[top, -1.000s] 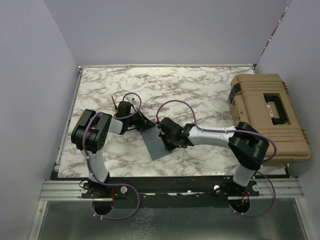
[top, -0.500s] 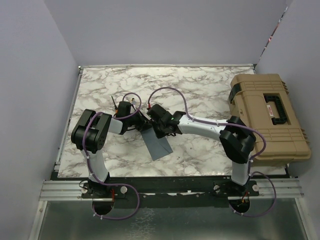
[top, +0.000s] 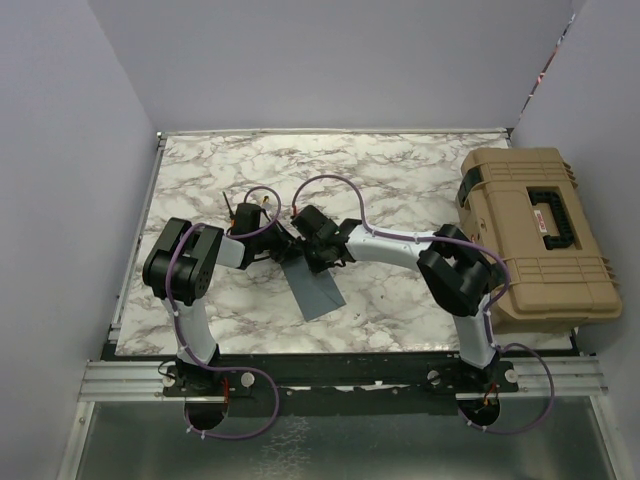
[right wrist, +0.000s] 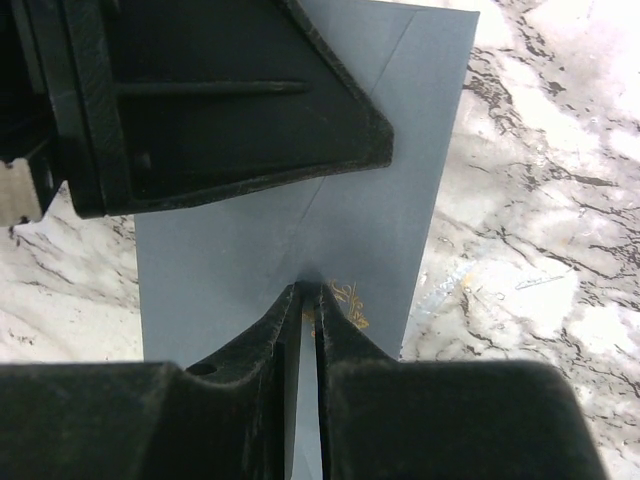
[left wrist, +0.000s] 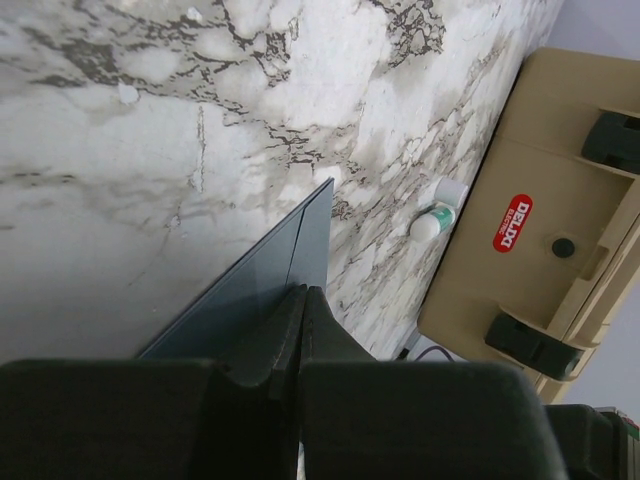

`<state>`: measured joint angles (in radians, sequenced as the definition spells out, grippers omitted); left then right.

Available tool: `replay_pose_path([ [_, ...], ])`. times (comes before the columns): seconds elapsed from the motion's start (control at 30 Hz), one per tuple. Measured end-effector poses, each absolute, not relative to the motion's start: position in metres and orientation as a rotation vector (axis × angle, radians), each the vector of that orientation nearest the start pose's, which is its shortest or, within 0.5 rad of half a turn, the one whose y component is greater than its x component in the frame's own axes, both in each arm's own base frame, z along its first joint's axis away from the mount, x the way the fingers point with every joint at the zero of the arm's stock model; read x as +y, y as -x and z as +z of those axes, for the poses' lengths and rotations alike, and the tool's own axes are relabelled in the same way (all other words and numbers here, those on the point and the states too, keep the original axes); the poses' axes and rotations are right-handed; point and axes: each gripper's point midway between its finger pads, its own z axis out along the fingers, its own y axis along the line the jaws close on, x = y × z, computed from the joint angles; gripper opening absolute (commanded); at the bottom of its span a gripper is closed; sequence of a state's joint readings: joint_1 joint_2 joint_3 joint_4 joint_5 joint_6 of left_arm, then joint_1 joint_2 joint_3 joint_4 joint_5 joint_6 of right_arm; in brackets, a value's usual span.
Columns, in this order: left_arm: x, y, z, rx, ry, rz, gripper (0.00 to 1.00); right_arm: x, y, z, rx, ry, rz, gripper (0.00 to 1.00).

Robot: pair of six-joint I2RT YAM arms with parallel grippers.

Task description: Place the letter into the envelope and seal it

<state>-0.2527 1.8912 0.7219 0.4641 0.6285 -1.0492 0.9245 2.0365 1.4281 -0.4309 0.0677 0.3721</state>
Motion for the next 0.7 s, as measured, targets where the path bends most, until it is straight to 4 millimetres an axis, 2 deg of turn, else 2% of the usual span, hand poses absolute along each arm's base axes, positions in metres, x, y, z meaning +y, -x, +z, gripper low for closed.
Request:
replay_pose_path([
  [0.27, -0.225, -0.344, 0.020, 2.432, 0.639, -1.347, 0.00, 0.374, -0.272, 0.020, 2.526, 0.790, 0.367, 0.22],
  [0.43, -0.225, -0.344, 0.020, 2.432, 0.647, -1.351, 0.00, 0.370, -0.261, 0.020, 2.497, 0.842, 0.374, 0.25],
  [0.53, -0.224, -0.344, 0.020, 2.432, 0.650, -1.355, 0.00, 0.367, -0.255, 0.019, 2.496, 0.867, 0.369, 0.23],
  [0.7, -0.224, -0.343, 0.020, 2.433, 0.650, -1.358, 0.00, 0.363, -0.255, 0.018, 2.498, 0.861, 0.349, 0.13],
])
